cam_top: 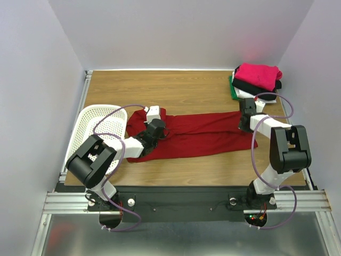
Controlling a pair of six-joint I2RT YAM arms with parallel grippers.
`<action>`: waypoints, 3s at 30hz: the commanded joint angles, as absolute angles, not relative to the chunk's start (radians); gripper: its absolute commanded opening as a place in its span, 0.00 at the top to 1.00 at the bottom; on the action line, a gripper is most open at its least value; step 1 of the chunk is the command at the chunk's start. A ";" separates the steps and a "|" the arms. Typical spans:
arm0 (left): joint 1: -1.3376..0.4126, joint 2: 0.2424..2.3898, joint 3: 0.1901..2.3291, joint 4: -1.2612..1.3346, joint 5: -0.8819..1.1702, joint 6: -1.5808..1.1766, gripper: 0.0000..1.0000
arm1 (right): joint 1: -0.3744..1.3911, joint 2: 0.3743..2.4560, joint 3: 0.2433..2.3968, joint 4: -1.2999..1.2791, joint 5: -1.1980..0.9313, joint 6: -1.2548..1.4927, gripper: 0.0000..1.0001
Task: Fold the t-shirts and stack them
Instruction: Fold the tshirt
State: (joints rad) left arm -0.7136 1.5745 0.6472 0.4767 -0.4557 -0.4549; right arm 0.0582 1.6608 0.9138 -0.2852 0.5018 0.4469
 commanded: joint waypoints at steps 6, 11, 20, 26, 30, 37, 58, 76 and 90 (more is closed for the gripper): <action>-0.739 1.523 0.643 0.505 -0.480 -0.469 1.00 | 0.051 1.643 1.011 -0.307 0.583 0.390 0.99; -0.749 1.516 0.644 0.505 -0.482 -0.471 1.00 | 0.051 1.644 1.032 -0.318 0.610 0.377 1.00; -0.753 1.500 0.627 0.505 -0.497 -0.477 1.00 | 0.034 1.644 1.048 -0.328 0.660 0.357 0.99; -0.762 1.506 0.627 0.503 -0.494 -0.479 1.00 | 0.017 1.654 1.063 -0.330 0.678 0.357 1.00; -0.770 1.508 0.630 0.503 -0.491 -0.477 1.00 | 0.014 1.652 1.072 -0.330 0.695 0.357 1.00; -0.784 1.522 0.630 0.502 -0.477 -0.479 1.00 | 0.008 1.651 1.052 -0.330 0.724 0.360 1.00; -0.821 1.313 0.603 0.422 -0.547 -0.488 0.29 | 0.020 1.425 0.983 -0.396 0.635 0.408 0.28; -0.695 1.719 0.991 0.451 -0.549 -0.330 0.27 | 0.106 1.401 0.916 -0.155 0.282 0.357 0.25; -0.676 1.721 0.916 0.454 -0.522 -0.356 1.00 | 0.106 1.399 0.900 -0.129 0.247 0.359 0.25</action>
State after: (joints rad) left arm -0.6785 1.7844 0.9623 0.4282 -0.5053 -0.3428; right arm 0.0994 1.4143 0.9024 -0.1879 0.2661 0.3687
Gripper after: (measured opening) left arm 0.020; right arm 0.746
